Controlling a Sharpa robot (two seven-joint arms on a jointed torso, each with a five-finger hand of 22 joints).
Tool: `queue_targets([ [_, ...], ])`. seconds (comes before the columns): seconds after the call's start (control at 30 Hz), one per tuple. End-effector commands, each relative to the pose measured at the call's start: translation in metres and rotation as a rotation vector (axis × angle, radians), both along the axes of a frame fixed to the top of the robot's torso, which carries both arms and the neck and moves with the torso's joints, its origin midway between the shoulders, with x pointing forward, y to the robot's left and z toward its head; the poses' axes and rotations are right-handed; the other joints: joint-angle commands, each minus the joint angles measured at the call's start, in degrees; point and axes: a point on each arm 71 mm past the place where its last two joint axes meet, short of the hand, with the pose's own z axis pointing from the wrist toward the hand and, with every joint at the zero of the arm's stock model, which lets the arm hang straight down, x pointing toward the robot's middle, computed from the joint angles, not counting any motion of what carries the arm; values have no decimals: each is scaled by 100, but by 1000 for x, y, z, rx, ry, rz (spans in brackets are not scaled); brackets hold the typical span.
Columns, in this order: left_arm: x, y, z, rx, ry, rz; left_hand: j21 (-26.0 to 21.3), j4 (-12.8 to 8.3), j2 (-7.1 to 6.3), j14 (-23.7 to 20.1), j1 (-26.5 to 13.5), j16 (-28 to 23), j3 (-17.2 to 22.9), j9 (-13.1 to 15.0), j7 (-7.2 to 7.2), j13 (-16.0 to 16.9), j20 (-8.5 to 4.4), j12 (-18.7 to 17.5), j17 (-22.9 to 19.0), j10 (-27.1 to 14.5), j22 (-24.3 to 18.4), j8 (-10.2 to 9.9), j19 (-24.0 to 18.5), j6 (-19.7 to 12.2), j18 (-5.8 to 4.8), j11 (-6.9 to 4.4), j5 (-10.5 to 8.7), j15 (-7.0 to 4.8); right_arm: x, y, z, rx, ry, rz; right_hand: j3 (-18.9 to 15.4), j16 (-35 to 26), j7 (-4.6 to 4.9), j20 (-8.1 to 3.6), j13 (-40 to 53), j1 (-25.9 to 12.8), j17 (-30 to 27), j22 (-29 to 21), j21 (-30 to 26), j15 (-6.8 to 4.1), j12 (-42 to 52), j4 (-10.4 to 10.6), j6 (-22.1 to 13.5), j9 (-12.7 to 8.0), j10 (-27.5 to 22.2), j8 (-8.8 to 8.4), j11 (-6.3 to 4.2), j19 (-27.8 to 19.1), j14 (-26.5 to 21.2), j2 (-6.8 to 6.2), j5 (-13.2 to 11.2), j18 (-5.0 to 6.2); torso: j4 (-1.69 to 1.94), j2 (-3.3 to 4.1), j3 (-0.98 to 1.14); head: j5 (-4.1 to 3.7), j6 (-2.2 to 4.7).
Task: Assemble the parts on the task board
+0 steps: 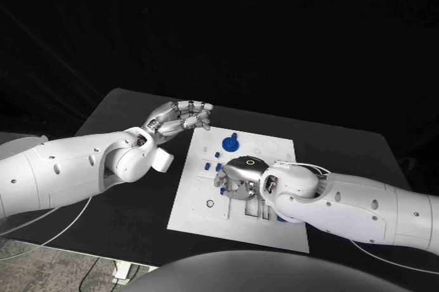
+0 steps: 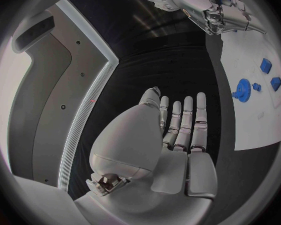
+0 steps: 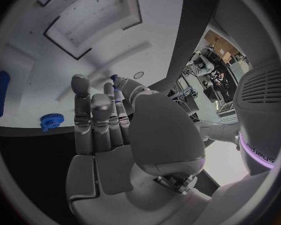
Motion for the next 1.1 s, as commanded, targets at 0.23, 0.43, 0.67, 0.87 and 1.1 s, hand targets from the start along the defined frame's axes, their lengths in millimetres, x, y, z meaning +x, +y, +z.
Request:
queue_targets([
  [0.23,-1,-2,-1,-9,4,-24,-34,-28,7,-28,47,-28,1,-11,44,-13,46,15,-10,1,9,30,-2,-11,81,50,15,27,-1,-1,-2,-58,-41,6,-78,-98,-136,47,59,-131,-126,141,-293,24,13,72,-340,-182,-417,-255,64,-146,-151,-180,-364,149,-1,-2,0,6,0],
  [0.43,-2,-2,-1,-9,6,-25,-35,-28,7,-29,48,-28,1,-11,45,-16,47,15,-10,0,9,31,-3,-12,81,51,15,28,-2,-4,1,-40,-81,-10,-379,-132,-192,48,257,-250,-206,83,-530,-18,301,194,-421,-272,-692,-318,60,-191,-230,-241,-767,181,-5,10,6,26,0],
  [0.67,-2,-1,-1,-8,6,-22,-35,-28,7,-29,48,-28,1,-11,45,-16,47,15,-10,0,9,31,-3,-12,81,51,15,28,-5,-15,13,-2,-110,-31,-646,-123,-167,45,440,-285,-238,60,-629,-13,595,349,-368,-306,-877,-291,48,-151,-237,-236,-1095,182,-4,2,-5,7,0],
  [0.87,-1,-1,-1,-7,6,-21,-35,-28,7,-29,48,-28,1,-11,45,-16,47,15,-10,0,9,31,-3,-12,81,51,15,28,4,-34,41,10,-137,-64,-722,-38,-96,43,555,-209,-178,87,-549,-20,802,417,-133,-288,-962,-177,37,-61,-181,-181,-997,162,-3,-1,-2,11,0],
  [1.1,-1,-2,-2,-7,5,-22,-35,-28,7,-29,48,-28,1,-11,45,-16,47,15,-10,0,9,31,-3,-12,81,51,15,28,13,-68,73,4,-169,-126,-795,552,-69,37,660,-190,411,336,408,-16,1035,523,37,-285,-971,-117,5,350,187,-153,-948,33,-1,3,3,-7,0],
])
